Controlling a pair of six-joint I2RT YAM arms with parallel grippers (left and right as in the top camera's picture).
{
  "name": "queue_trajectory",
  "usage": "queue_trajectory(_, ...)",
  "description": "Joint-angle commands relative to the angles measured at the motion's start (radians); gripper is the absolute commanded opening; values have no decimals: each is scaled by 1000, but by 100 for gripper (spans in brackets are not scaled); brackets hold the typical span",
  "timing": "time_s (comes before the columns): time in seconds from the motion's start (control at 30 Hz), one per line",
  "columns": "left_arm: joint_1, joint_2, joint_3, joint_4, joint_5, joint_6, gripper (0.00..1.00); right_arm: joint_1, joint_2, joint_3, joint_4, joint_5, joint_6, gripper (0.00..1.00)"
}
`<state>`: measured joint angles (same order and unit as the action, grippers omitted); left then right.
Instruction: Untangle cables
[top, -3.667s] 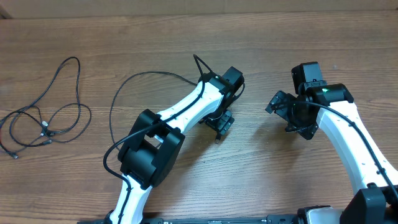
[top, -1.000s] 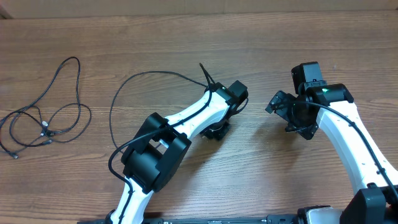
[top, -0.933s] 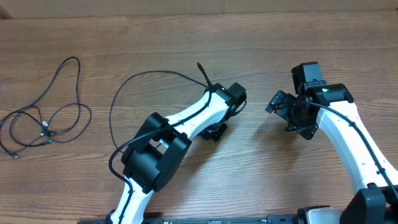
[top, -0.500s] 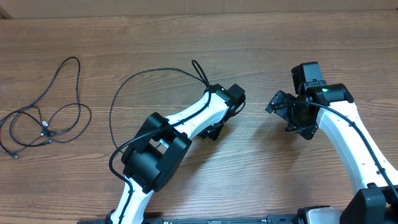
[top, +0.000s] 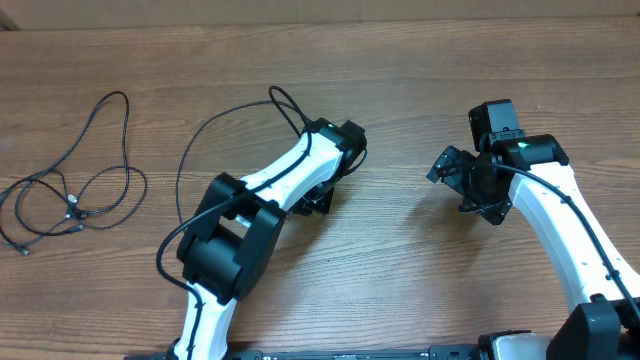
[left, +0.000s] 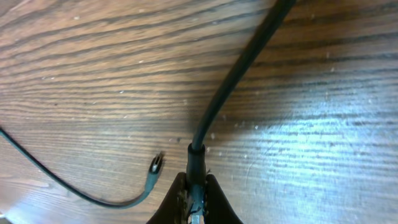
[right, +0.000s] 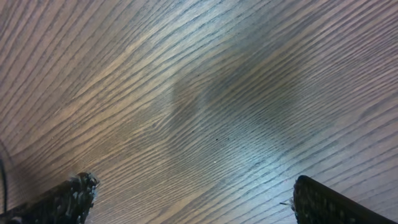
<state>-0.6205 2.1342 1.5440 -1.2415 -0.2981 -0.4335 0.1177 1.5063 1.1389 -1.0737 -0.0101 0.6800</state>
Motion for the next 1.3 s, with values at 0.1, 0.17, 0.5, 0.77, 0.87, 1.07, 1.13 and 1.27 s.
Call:
queue_trajectory(0.1,7,-147,-108,45,63,-14,5,-2,-25,13,2,17,0,100)
queue_trajectory(0.17,8,-192,-167,77,66,0,5,-2,-25,13,2,17,0,100)
queue_trajectory(0.5,139,-273,-339,222,186,121,4,-2,-25,13,0,17,1,100)
queue_trajectory(0.77,210,-270,-346,260,202,180,4,-2,-25,13,-3,17,1,100)
queue_trajectory(0.87,209,-270,-346,274,220,198,4,-2,-25,13,-3,17,1,100)
queue_trajectory(1.07,207,-269,-346,274,273,233,4,-2,-25,13,-3,17,1,100)
queue_trajectory(1.13,207,-269,-346,275,306,251,4,-2,-25,13,-3,17,1,100)
queue_trajectory(1.27,207,-270,-346,270,318,256,4,-2,-25,13,-2,17,1,100)
